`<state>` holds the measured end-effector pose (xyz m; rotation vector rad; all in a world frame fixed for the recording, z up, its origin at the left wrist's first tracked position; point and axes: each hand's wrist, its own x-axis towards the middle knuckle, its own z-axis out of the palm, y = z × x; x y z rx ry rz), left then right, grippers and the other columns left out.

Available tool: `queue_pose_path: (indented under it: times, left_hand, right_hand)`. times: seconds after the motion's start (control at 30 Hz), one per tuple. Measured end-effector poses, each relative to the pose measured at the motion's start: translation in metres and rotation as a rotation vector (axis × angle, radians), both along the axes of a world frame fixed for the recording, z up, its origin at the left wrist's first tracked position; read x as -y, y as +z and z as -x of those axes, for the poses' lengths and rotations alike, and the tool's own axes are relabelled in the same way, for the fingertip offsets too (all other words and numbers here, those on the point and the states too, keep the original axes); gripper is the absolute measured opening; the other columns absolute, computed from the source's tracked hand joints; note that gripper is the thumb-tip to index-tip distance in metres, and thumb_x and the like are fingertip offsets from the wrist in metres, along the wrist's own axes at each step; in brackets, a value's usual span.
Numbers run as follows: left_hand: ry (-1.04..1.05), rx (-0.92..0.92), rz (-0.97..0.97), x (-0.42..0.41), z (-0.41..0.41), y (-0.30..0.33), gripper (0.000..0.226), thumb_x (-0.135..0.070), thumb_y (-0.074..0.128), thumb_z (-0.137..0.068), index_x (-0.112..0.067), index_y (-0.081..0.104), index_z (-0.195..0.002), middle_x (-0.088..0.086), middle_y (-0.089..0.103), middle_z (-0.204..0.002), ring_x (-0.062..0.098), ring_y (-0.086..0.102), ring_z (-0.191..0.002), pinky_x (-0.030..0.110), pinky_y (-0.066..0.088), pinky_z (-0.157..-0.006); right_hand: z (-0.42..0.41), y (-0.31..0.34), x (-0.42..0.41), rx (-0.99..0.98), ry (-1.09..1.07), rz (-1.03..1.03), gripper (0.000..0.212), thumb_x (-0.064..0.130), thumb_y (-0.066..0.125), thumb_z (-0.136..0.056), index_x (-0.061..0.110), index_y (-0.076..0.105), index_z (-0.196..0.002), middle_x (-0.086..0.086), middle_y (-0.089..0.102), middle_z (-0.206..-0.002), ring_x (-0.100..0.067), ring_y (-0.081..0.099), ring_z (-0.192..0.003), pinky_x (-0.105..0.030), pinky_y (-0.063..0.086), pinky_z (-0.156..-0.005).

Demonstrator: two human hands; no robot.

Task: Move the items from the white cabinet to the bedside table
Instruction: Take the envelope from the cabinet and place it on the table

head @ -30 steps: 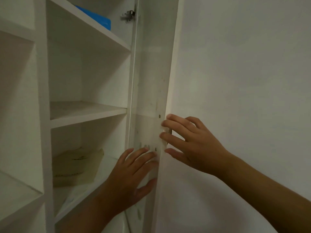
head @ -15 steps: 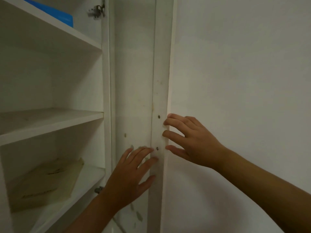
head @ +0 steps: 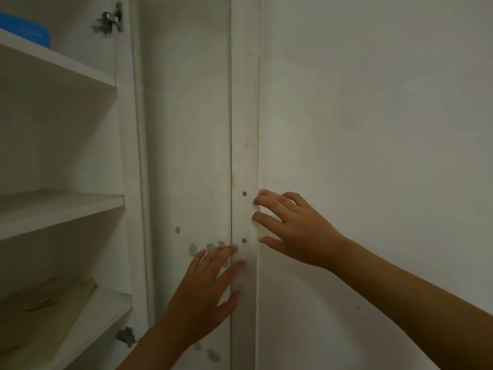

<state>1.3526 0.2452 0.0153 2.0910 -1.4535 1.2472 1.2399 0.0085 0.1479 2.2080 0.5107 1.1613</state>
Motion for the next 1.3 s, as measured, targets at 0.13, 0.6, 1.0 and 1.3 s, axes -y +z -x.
queue_pose_path:
  times: [0.13, 0.6, 1.0, 1.3]
  left_hand:
    - [0.042, -0.041, -0.006, 0.024, -0.013, -0.005, 0.057, -0.055, 0.052, -0.098, -0.029, 0.047, -0.148, 0.002, 0.042, -0.159, 0.025, 0.046, -0.143, 0.054, 0.043, -0.113]
    - [0.149, -0.167, -0.053, 0.033, -0.022, -0.016, 0.059, -0.058, 0.042, -0.1, -0.032, 0.043, -0.153, 0.001, 0.031, -0.166, 0.024, 0.032, -0.152, 0.055, 0.036, -0.118]
    - [0.182, -0.291, 0.012, -0.09, -0.008, -0.042, 0.047, -0.045, 0.053, -0.097, -0.029, 0.053, -0.141, -0.002, 0.043, -0.157, 0.022, 0.043, -0.142, 0.054, 0.038, -0.115]
    - [0.327, -0.376, 0.01, -0.205, -0.001, -0.063, 0.045, -0.043, 0.053, -0.097, -0.028, 0.057, -0.14, -0.004, 0.049, -0.149, 0.019, 0.044, -0.14, 0.052, 0.04, -0.113]
  right_hand:
    - [-0.018, -0.006, 0.025, -0.027, -0.018, 0.0, 0.048, 0.043, 0.068, -0.096, 0.015, 0.061, -0.135, -0.011, 0.051, -0.152, -0.028, 0.042, -0.147, -0.046, 0.042, -0.111]
    - [-0.029, -0.03, 0.038, -0.139, -0.06, -0.068, 0.054, 0.045, 0.061, -0.099, 0.015, 0.056, -0.143, -0.01, 0.045, -0.158, -0.027, 0.036, -0.151, -0.051, 0.038, -0.116]
    - [-0.028, -0.097, -0.058, -0.297, 0.028, -0.279, 0.05, 0.049, 0.051, -0.101, 0.021, 0.054, -0.143, -0.006, 0.041, -0.159, -0.025, 0.034, -0.151, -0.047, 0.035, -0.119]
    - [-0.058, -0.129, -0.152, -0.446, 0.091, -0.316, 0.052, 0.054, 0.045, -0.102, 0.025, 0.052, -0.144, -0.003, 0.037, -0.161, -0.022, 0.033, -0.15, -0.048, 0.033, -0.121]
